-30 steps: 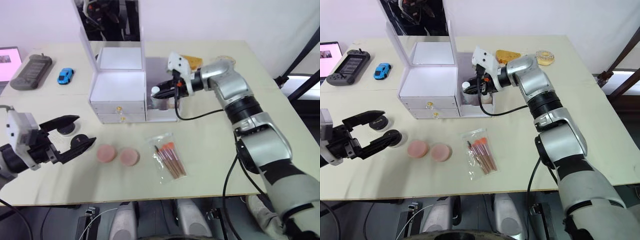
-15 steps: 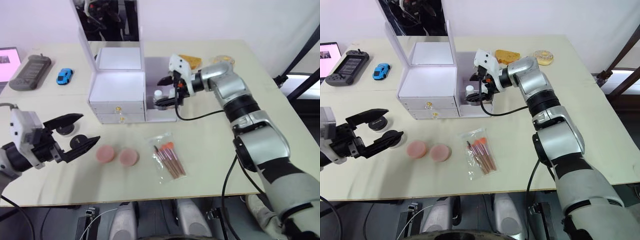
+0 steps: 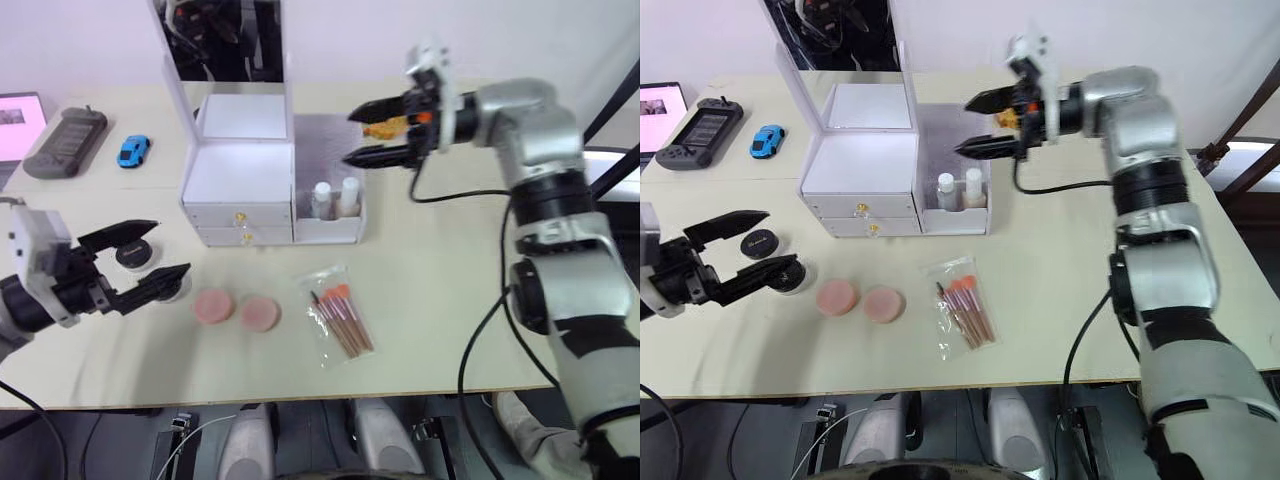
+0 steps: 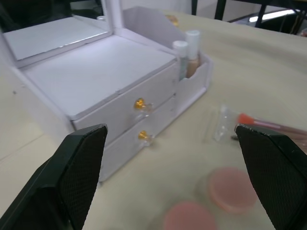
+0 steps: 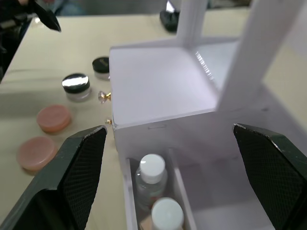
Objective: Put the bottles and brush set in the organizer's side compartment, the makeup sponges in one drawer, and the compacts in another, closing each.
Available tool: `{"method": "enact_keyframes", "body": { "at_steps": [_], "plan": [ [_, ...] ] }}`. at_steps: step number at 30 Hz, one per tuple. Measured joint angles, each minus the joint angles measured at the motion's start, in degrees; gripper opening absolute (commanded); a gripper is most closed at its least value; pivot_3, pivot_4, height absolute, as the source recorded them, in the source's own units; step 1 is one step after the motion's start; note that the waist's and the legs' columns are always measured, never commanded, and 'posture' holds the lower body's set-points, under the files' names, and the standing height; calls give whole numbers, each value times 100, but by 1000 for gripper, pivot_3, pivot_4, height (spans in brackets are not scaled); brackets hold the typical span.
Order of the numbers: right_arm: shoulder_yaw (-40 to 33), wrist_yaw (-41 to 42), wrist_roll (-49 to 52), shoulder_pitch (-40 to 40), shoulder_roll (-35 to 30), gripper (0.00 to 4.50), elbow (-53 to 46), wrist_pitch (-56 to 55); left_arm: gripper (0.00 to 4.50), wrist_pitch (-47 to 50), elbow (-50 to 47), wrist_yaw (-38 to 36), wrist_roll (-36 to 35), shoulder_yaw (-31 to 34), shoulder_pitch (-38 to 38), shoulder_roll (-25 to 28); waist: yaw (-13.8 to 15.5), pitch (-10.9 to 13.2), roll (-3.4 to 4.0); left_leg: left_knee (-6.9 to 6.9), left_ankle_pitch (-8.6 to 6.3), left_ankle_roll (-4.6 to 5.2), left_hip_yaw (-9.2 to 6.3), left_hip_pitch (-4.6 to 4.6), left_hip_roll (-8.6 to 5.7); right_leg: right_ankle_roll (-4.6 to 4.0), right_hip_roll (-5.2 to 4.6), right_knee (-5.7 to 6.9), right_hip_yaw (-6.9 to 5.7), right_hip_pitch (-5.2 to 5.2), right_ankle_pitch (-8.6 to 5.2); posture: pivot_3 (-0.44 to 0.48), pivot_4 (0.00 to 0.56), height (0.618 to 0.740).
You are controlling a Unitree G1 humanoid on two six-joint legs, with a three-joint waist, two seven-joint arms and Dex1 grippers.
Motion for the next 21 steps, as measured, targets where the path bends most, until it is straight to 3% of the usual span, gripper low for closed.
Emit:
{"method": "enact_keyframes", "body": {
  "at_steps": [5, 12, 21],
  "plan": [
    [-656, -373, 329, 855, -412, 4441, -238, 66, 4500, 37, 1005, -371, 119, 202, -51, 319, -78, 5, 8, -8, 0, 0, 4, 2, 1, 0, 3, 3, 4, -8, 0, 0, 150, 738],
    [-1316, -806, 380, 2951, -1188, 4441, -624, -291, 4500, -1460, 3228, -1115, 1180, 294, -141, 560, -5, 4, 6, -14, 0, 1, 23, -2, -2, 2, -6, -2, 12, -15, -4, 0, 150, 738],
    [-2294, -1571, 549, 4887, -1467, 4441, -1038, -623, 4500, -2600, 5174, -1470, 1636, 305, -202, 547, -34, 2, 4, -8, -1, 0, 37, 10, 2, -9, -12, -1, 19, -13, 3, 0, 150, 738]
  ]
}}
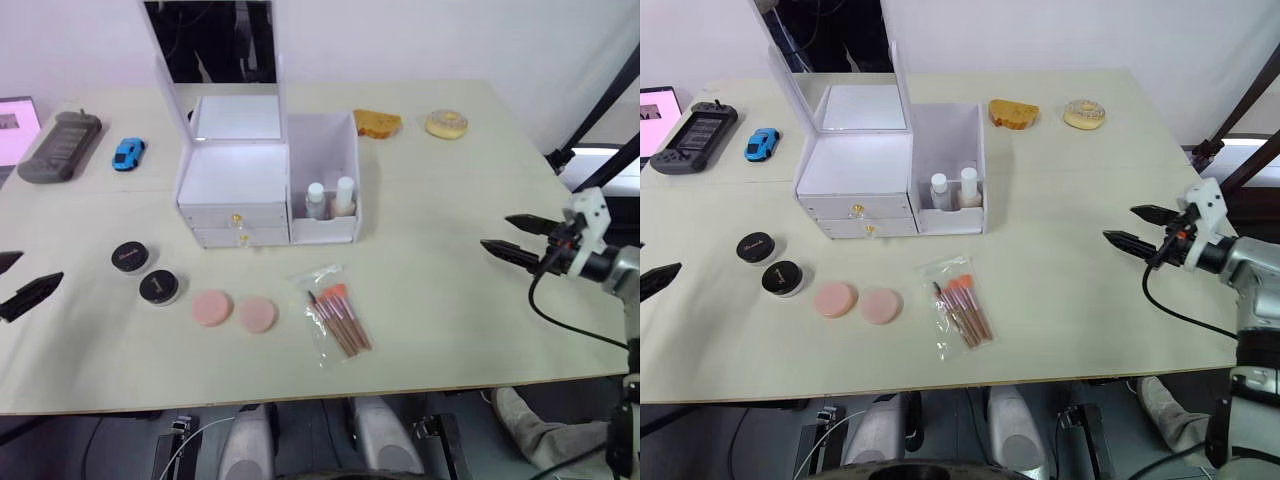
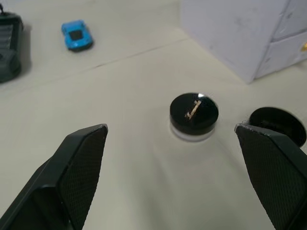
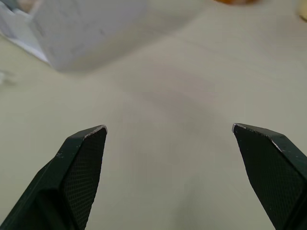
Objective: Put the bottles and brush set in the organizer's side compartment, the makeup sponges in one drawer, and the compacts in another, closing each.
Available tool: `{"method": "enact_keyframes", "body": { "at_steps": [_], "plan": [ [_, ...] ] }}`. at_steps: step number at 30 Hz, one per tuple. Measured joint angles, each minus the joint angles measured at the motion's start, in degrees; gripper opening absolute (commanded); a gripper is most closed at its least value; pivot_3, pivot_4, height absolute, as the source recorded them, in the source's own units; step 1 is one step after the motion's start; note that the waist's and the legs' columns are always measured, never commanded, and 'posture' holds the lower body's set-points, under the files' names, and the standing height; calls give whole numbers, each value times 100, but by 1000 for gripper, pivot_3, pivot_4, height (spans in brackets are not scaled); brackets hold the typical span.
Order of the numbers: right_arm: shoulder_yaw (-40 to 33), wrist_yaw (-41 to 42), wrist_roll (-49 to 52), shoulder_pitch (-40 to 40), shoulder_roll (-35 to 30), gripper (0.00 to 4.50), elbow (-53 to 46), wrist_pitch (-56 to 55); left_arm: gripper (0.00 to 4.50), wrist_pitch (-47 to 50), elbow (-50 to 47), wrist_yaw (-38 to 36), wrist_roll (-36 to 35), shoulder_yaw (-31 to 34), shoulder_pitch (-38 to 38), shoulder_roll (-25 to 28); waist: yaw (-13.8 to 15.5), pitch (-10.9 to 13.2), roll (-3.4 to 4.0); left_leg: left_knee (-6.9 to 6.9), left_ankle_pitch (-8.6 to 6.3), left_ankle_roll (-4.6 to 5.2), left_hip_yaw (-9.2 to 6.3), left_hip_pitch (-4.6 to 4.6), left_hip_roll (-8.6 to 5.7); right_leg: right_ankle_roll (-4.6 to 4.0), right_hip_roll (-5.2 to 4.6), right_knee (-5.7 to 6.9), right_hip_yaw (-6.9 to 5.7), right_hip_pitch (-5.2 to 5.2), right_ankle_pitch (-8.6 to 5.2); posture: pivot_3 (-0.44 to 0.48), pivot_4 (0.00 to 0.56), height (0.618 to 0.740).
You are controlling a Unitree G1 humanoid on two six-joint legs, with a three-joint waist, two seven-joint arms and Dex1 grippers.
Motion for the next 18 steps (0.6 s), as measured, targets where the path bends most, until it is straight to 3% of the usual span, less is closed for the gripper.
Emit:
{"method": "enact_keyframes", "body": {
  "at_steps": [12, 15, 18],
  "plan": [
    [-195, -234, 232, 412, -43, 4441, -565, 81, 4500, -120, 173, -199, -10, 8, -42, -9, 27, -1, -2, 0, 0, -1, 3, 2, 3, -5, -1, 0, 0, 2, 3, 0, 150, 738],
    [-143, -228, 247, 370, -44, 4441, -571, 105, 4500, -31, -55, -215, -25, 0, -40, -12, 29, -1, -2, -1, 0, -1, 4, 2, 3, -5, 0, 0, 0, 2, 3, 0, 150, 738],
    [70, -92, 577, 391, -14, 4441, -1219, 636, 4500, 568, -1091, -251, -370, -61, 132, -124, 26, -1, -1, 3, 0, -1, 3, 0, 6, -4, 0, 4, 1, 3, 4, 0, 150, 738]
  ]
}}
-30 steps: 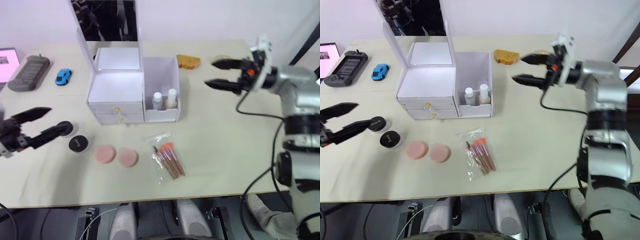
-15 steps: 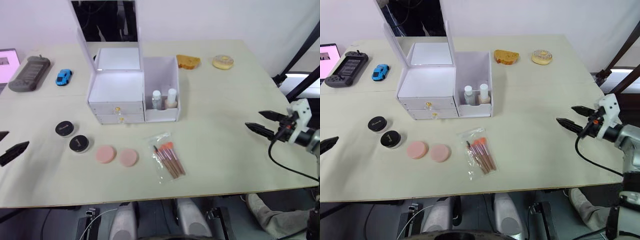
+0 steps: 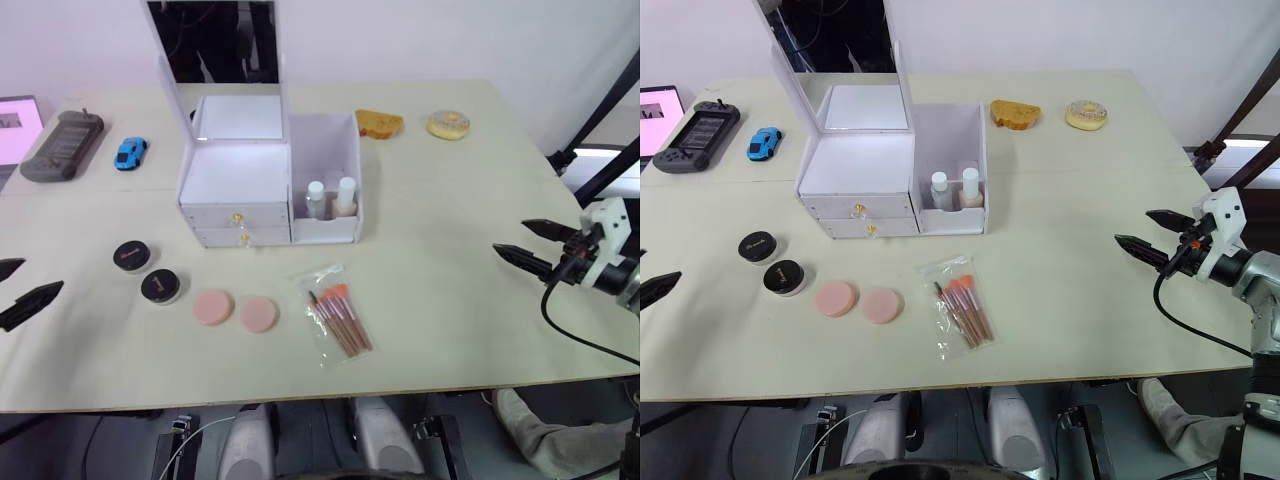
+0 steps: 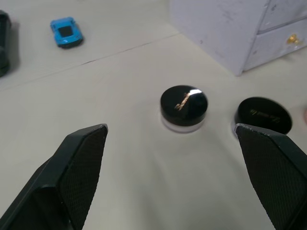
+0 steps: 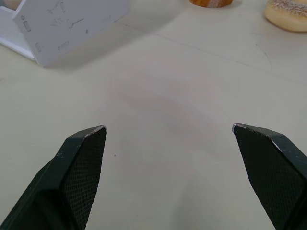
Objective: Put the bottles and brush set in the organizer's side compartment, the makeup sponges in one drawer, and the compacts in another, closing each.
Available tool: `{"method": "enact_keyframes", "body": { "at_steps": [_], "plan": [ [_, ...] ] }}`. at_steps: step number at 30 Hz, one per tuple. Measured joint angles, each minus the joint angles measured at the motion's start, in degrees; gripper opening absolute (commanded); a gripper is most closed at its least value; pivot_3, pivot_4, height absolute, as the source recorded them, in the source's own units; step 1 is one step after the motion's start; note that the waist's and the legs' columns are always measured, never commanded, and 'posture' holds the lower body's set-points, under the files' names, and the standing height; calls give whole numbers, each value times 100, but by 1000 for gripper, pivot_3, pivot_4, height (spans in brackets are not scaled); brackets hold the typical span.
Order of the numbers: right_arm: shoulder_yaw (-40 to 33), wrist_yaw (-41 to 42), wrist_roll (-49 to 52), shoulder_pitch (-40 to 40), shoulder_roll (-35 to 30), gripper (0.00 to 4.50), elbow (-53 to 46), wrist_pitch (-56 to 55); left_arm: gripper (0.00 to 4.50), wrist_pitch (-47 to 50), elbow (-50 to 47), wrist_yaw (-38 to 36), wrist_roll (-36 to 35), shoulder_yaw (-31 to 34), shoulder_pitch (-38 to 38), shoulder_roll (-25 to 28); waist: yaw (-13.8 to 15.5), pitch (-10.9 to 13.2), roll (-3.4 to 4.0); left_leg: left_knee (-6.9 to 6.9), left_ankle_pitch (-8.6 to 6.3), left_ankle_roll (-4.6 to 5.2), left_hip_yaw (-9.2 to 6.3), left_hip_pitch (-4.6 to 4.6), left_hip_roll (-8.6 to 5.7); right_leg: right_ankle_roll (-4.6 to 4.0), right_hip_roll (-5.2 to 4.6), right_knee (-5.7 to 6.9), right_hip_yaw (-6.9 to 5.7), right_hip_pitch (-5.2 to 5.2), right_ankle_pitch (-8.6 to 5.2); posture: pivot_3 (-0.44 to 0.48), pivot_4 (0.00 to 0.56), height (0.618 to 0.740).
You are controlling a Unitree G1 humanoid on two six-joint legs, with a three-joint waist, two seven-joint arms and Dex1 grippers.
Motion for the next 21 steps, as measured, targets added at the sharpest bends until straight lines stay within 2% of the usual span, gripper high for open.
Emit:
{"method": "enact_keyframes", "body": {
  "at_steps": [2, 5, 10, 14, 17, 18, 20, 21],
  "plan": [
    [242, 96, 446, 177, -4, 4441, -998, 668, 4500, 633, -1291, -141, -412, -78, 543, -12, -19, -1, -1, -4, 0, 0, 2, 1, 4, 3, 1, 1, 4, 1, -1, 0, 150, 738],
    [477, 15, 922, 274, -7, 4441, -1934, 1501, 4500, 1382, -2484, -119, -860, -103, 933, -23, 5, 0, -1, -3, 0, 0, 2, 3, 4, 5, 4, 2, 3, -1, -3, 0, 150, 738],
    [714, -432, 1229, 293, -11, 4441, -2840, 2283, 4500, 2479, -3748, 439, -1551, -480, 855, -36, 22, -2, -4, 18, 0, 0, 2, 5, 2, 3, -1, -3, 3, 13, -2, 0, 150, 738],
    [912, -746, 1521, 277, 12, 4441, -3560, 2729, 4500, 3542, -4846, 1868, -2180, -1204, 302, -164, 15, -3, -6, 23, 0, 0, 3, 5, 0, 1, -3, -12, 6, 25, -1, 0, 150, 738],
    [929, -1103, 1808, 220, 56, 4441, -3970, 3122, 4500, 4340, -5339, 3191, -3352, -1742, -256, -115, 17, -6, -15, 22, 0, 1, -4, 4, 1, 13, 3, -6, 5, 25, 2, 0, 150, 738],
    [934, -1242, 1927, 234, 53, 4488, -4169, 3294, 4251, 4692, -5529, 3910, -4078, -2068, -573, 55, 19, -6, -15, 20, 0, 1, -8, 5, 1, 20, 4, -2, 5, 25, 0, 0, 150, 738],
    [962, -1389, 2093, 218, 53, 4500, -4263, 3509, 3712, 4968, -5615, 4848, -5021, -2490, -923, 422, 23, -6, -15, 18, 0, 1, -12, 8, 1, 24, 7, 1, 4, 25, -2, 0, 150, 738],
    [972, -1434, 2165, 187, 50, 4500, -4257, 3629, 3208, 5054, -5582, 5204, -5398, -2704, -1056, 655, 15, -6, -15, 19, 1, 1, -13, 10, 1, 23, 8, 3, 4, 25, -2, 0, 150, 738]
  ]
}}
